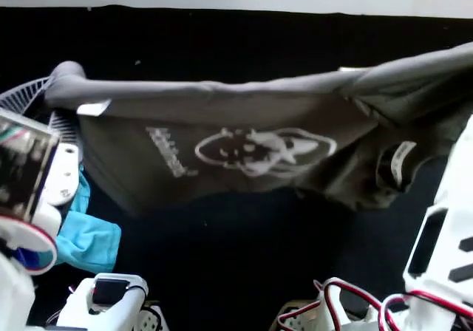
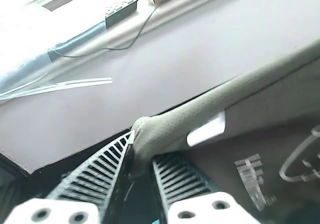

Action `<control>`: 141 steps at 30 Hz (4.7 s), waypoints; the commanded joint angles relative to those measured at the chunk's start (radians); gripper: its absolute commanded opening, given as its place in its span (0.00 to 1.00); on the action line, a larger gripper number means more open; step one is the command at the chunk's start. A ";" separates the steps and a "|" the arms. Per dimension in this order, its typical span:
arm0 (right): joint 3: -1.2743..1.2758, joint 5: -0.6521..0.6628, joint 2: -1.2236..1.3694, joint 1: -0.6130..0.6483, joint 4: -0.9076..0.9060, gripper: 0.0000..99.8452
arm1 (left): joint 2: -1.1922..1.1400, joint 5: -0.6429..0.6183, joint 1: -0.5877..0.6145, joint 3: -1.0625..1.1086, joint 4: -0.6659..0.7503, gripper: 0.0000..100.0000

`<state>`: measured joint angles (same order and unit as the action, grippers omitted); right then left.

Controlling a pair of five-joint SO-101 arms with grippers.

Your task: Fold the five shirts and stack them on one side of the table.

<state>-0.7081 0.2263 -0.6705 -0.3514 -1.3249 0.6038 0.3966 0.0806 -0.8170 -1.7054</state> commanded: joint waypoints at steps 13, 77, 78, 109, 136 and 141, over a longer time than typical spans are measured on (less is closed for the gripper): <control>0.093 -0.044 0.007 0.001 -0.022 0.01 | -0.010 0.003 0.008 0.035 0.084 0.01; 0.150 -0.084 0.001 0.120 0.047 0.01 | 0.001 0.008 0.013 0.314 0.029 0.01; 0.113 -0.084 0.001 0.120 0.027 0.01 | 0.019 0.008 0.013 0.289 0.012 0.01; 0.326 -0.092 0.245 0.272 0.073 0.01 | -0.156 0.080 0.013 0.532 0.238 0.01; 0.165 -0.089 0.905 0.283 0.097 0.01 | -0.993 0.080 0.077 0.150 0.322 0.01; 0.165 -0.086 0.972 0.280 -0.038 0.01 | -1.089 0.080 0.077 0.150 0.242 0.01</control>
<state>-0.5132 0.1450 0.2946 -0.0706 -1.2958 -0.4733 0.4733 0.1435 -0.6299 -1.4154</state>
